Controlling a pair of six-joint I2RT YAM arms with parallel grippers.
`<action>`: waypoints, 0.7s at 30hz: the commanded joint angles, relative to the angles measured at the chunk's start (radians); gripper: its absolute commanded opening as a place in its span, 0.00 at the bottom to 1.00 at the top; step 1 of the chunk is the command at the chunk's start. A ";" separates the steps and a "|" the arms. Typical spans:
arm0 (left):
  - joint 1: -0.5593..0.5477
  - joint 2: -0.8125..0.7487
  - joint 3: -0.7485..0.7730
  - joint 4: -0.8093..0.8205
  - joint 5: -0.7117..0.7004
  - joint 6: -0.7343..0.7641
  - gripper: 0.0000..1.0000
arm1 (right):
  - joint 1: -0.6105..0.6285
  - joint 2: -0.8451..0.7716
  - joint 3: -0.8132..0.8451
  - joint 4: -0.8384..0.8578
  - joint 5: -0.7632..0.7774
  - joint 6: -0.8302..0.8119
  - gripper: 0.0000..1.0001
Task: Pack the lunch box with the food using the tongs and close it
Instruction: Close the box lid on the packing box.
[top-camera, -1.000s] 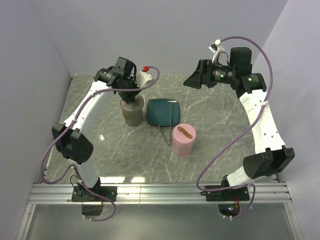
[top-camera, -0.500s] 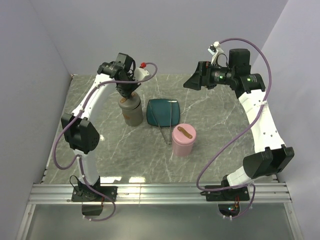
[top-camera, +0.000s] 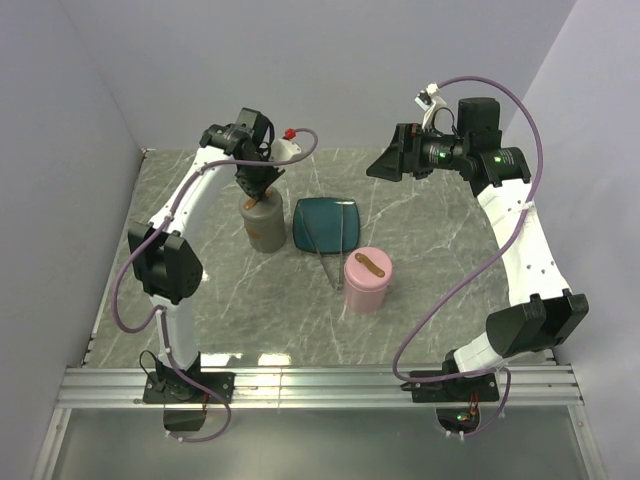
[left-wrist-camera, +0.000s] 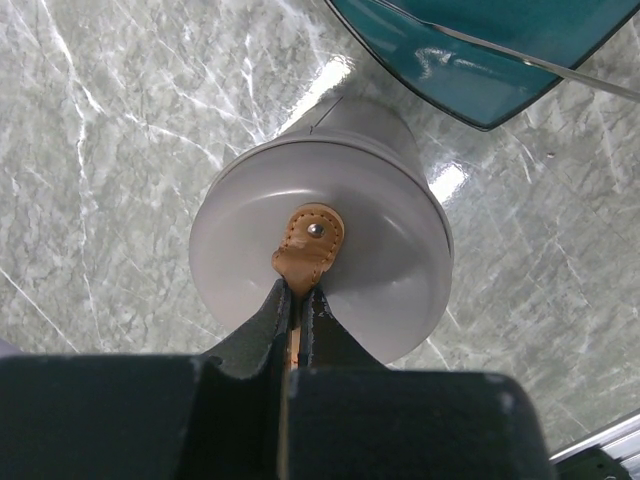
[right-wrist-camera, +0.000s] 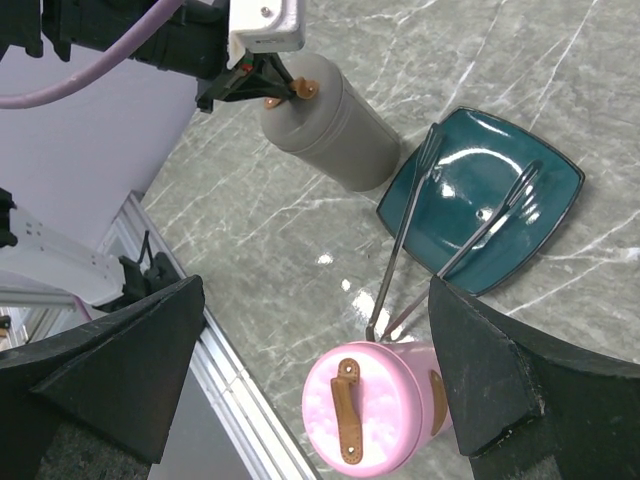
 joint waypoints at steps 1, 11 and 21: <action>-0.007 0.025 0.042 -0.016 -0.001 -0.002 0.01 | 0.004 -0.007 0.009 0.002 -0.022 -0.013 1.00; -0.017 0.092 0.033 -0.045 0.006 0.020 0.01 | 0.004 -0.006 -0.002 -0.002 -0.029 -0.017 1.00; -0.019 0.103 -0.036 -0.052 0.057 0.024 0.01 | 0.005 -0.006 -0.004 -0.005 -0.027 -0.022 1.00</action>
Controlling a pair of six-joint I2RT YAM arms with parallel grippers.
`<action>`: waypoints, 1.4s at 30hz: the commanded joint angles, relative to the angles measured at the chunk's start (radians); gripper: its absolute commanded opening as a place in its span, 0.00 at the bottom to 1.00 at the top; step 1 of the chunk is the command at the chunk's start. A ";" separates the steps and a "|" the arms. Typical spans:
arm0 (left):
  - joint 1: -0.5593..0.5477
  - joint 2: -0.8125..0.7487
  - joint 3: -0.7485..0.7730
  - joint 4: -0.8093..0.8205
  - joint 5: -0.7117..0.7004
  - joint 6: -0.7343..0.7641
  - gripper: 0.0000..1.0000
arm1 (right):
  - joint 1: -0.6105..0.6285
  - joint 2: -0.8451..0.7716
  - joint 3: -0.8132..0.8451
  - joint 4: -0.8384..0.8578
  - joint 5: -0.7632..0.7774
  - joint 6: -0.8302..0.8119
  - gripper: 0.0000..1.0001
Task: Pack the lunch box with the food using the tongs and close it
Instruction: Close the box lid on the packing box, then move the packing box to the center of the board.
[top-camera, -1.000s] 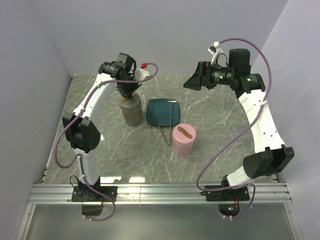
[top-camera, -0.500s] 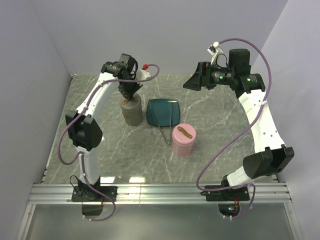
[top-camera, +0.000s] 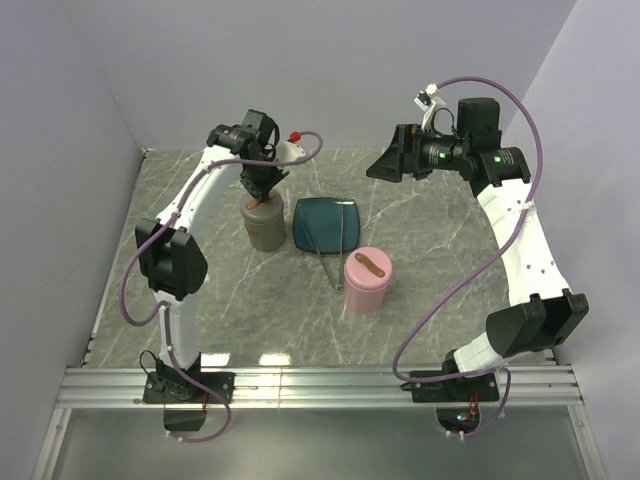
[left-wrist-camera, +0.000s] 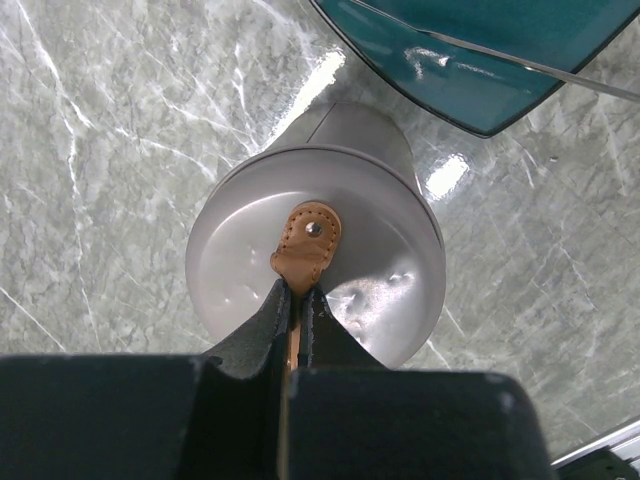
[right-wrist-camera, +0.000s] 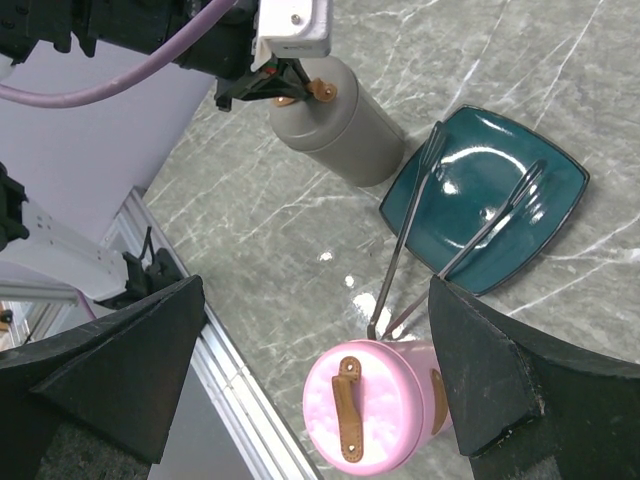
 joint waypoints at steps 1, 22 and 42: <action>-0.005 0.043 -0.089 -0.052 0.073 0.019 0.01 | 0.002 -0.008 -0.003 -0.004 -0.013 -0.016 1.00; -0.124 -0.228 -0.518 -0.077 0.232 0.065 0.01 | 0.002 -0.011 0.000 -0.016 -0.016 -0.033 1.00; -0.364 -0.507 -0.851 0.127 0.377 -0.033 0.00 | -0.042 0.069 -0.216 -0.350 0.067 -0.372 0.88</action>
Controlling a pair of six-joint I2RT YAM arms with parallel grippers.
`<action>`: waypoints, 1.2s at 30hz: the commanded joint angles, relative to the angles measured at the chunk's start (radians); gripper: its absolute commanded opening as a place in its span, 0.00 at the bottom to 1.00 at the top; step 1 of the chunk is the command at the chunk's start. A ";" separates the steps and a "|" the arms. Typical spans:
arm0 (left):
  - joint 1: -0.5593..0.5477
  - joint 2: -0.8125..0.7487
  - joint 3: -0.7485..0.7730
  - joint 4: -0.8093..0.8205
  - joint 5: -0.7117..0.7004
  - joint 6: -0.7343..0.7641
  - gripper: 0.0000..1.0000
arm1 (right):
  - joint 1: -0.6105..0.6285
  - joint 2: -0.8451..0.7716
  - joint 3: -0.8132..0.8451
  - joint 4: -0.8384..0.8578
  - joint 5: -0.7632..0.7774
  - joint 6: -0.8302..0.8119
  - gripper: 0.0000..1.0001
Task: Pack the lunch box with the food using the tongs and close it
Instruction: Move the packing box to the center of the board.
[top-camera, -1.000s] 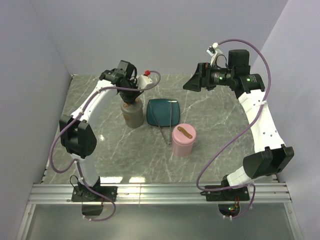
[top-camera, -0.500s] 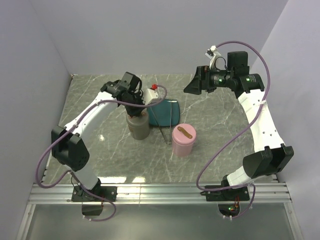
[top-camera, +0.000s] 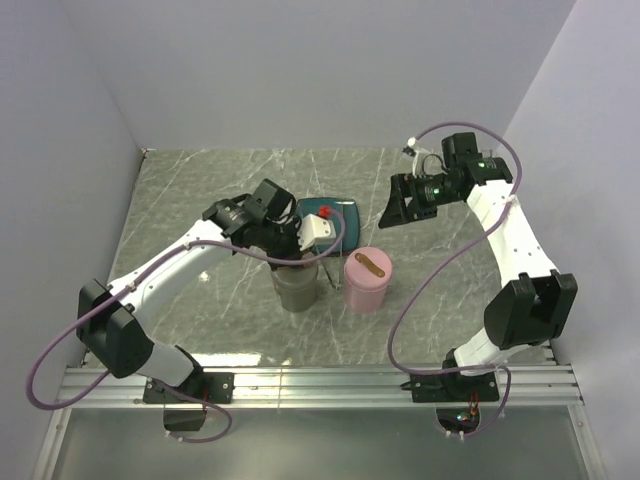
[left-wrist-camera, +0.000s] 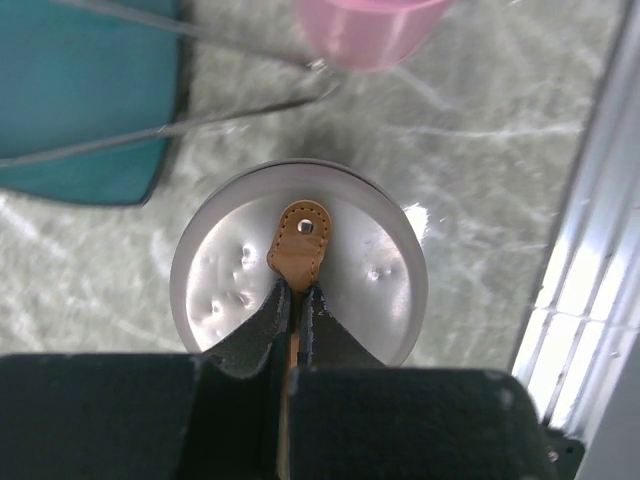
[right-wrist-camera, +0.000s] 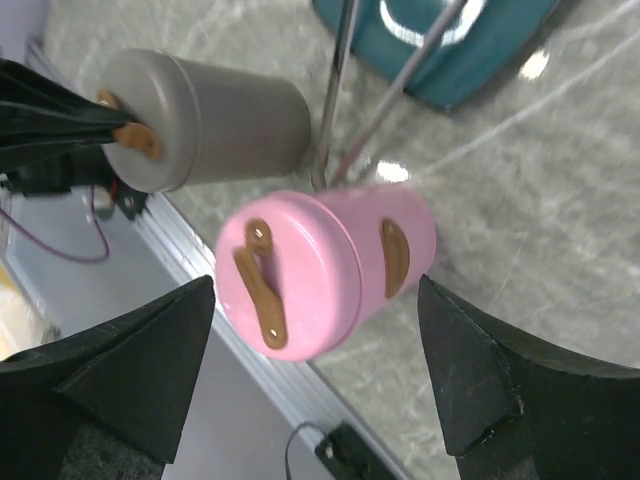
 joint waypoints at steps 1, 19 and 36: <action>-0.073 0.049 -0.111 -0.158 0.103 -0.095 0.00 | -0.001 0.033 -0.037 -0.062 0.019 -0.082 0.88; -0.130 -0.042 -0.208 -0.062 0.151 -0.063 0.01 | 0.011 0.186 -0.163 -0.125 -0.086 -0.179 0.76; -0.131 -0.097 -0.242 0.046 0.184 -0.092 0.00 | 0.017 0.175 -0.227 -0.271 -0.089 -0.375 0.63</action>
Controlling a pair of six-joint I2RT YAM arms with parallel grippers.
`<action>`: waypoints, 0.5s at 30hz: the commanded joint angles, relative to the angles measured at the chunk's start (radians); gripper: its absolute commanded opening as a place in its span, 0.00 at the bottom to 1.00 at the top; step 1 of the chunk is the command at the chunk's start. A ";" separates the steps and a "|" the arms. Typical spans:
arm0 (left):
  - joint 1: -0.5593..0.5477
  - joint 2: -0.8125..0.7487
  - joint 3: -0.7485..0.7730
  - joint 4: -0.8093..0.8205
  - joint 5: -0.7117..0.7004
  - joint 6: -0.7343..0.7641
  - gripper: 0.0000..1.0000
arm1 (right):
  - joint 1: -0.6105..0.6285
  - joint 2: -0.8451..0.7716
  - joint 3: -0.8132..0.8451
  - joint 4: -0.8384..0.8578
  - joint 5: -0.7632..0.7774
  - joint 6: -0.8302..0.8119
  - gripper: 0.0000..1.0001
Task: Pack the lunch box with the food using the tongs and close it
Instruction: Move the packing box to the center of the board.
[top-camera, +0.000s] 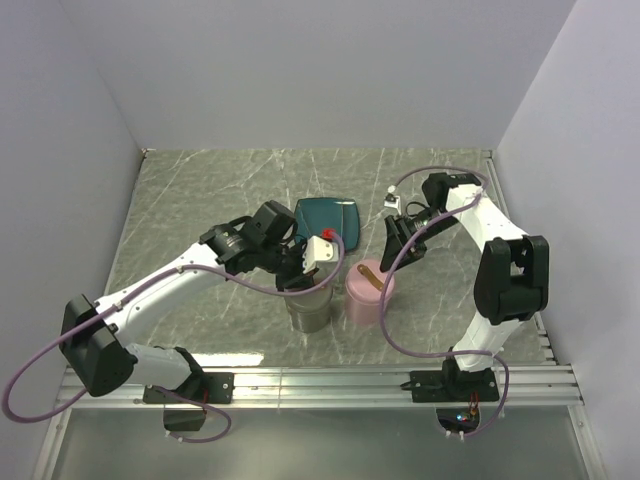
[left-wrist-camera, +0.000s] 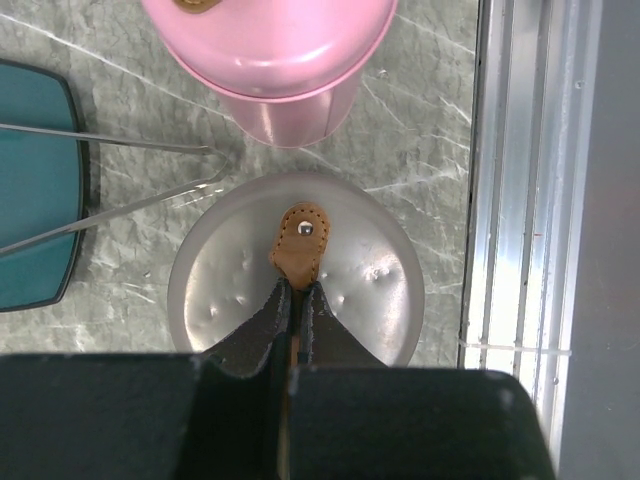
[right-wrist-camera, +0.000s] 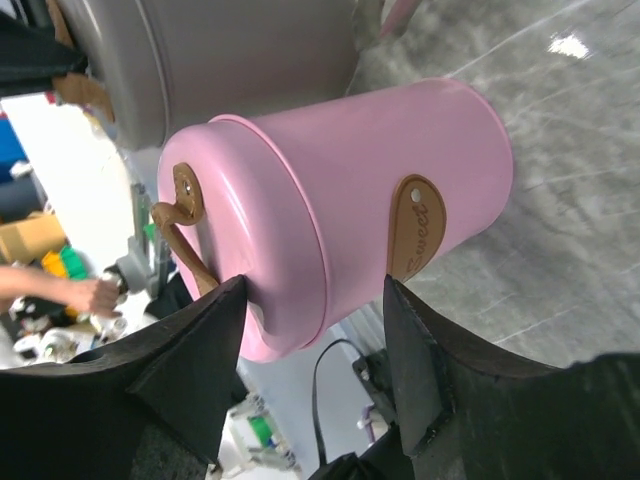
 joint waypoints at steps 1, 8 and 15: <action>-0.022 0.030 -0.066 -0.125 0.050 -0.027 0.00 | 0.014 -0.006 -0.037 -0.039 0.043 -0.073 0.61; -0.078 0.046 -0.084 -0.136 0.063 0.002 0.00 | 0.048 -0.012 -0.059 -0.026 0.036 -0.061 0.58; -0.113 0.062 -0.086 -0.092 0.063 -0.045 0.03 | 0.074 -0.024 -0.085 -0.021 0.024 -0.062 0.57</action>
